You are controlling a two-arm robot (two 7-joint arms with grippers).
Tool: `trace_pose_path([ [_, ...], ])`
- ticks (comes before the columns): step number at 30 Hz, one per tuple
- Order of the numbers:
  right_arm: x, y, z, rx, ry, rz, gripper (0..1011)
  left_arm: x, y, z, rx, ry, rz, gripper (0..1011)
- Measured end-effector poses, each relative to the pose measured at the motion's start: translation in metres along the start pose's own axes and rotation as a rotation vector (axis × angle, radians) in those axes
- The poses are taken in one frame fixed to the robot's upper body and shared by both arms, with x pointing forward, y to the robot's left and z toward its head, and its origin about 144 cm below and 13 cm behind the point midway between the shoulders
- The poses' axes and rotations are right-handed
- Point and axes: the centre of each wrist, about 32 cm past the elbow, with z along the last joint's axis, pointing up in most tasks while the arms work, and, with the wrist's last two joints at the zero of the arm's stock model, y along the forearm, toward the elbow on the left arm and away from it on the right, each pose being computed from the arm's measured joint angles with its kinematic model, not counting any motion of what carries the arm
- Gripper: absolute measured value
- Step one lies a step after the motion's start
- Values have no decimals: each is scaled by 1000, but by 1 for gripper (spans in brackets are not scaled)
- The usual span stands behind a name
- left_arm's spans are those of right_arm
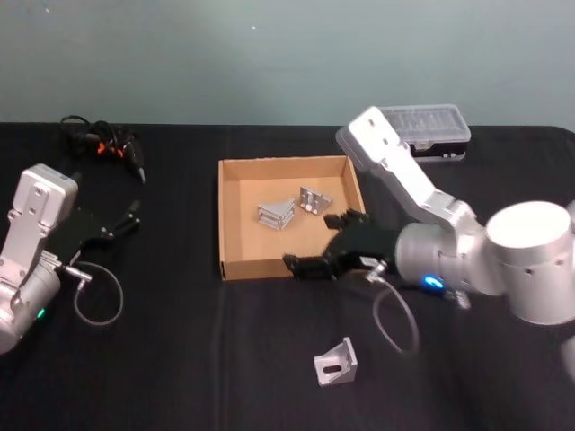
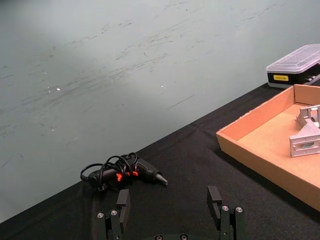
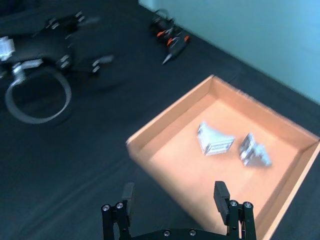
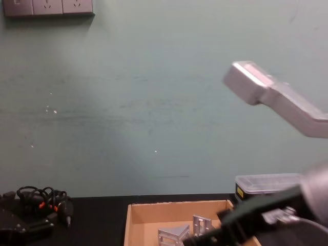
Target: Use one hand to pick up the angle iron from the table and place it into the box.
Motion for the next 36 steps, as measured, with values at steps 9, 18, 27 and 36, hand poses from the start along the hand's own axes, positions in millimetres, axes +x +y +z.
trace_pose_path([
  [9,-5,-47,-26,-61,-19,79,1004,0,0,0,0,0,0,1011],
  [18,-6,-63,-45,-113,-21,166,1004,0,0,0,0,0,0,1011],
  [27,-8,-57,-49,-165,14,176,1004,0,0,0,0,0,0,1011],
  [36,-13,-46,-49,-199,77,143,1004,0,0,0,0,0,0,1011],
])
